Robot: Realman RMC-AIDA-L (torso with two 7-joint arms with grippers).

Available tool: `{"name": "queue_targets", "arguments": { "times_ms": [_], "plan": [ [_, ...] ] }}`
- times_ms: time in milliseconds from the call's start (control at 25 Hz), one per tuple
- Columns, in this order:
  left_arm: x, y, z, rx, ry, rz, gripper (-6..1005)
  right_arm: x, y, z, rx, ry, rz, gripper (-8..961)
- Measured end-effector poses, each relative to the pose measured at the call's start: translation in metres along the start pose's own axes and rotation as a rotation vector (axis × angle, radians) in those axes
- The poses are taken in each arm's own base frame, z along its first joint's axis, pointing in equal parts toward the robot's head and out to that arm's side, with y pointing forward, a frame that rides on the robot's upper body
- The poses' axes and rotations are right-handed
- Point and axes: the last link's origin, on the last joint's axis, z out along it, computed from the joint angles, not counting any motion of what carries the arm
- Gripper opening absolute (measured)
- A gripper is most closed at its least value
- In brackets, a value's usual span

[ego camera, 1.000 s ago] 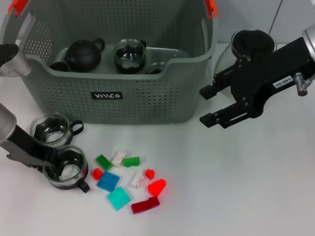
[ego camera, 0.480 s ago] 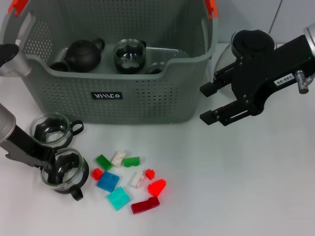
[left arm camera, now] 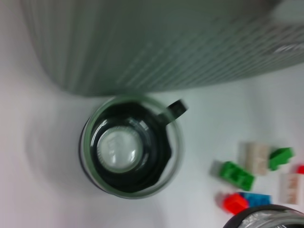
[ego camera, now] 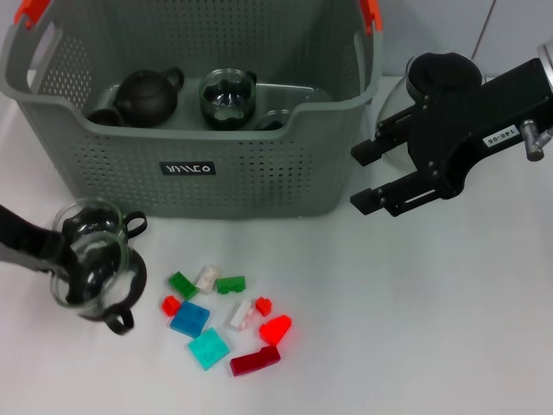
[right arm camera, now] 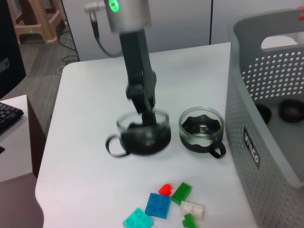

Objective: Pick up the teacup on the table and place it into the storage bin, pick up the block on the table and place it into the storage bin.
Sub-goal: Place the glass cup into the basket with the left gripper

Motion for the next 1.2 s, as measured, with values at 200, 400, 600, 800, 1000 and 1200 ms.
{"name": "queue_targets", "arguments": {
  "times_ms": [200, 400, 600, 800, 1000, 1200],
  "plan": [
    [0.005, 0.004, -0.034, -0.076, 0.127, 0.03, 49, 0.002, 0.001, 0.002, -0.014, -0.001, 0.009, 677],
    [0.02, 0.01, -0.056, -0.232, 0.251, 0.09, 48, 0.005, 0.005, 0.002, -0.048, -0.002, 0.026, 678],
    [0.037, 0.014, -0.076, -0.311, 0.36, 0.154, 47, 0.008, 0.006, -0.005, -0.056, -0.031, 0.053, 678],
    [0.059, 0.008, -0.077, -0.311, 0.417, 0.169, 46, 0.013, 0.01, -0.004, -0.099, -0.038, 0.084, 678],
    [0.092, 0.004, -0.072, -0.319, 0.468, 0.181, 45, 0.018, 0.013, -0.006, -0.145, -0.022, 0.107, 678],
    [0.126, 0.008, -0.063, -0.248, 0.511, 0.203, 44, 0.024, 0.014, -0.014, -0.158, 0.009, 0.129, 678]
  ]
}}
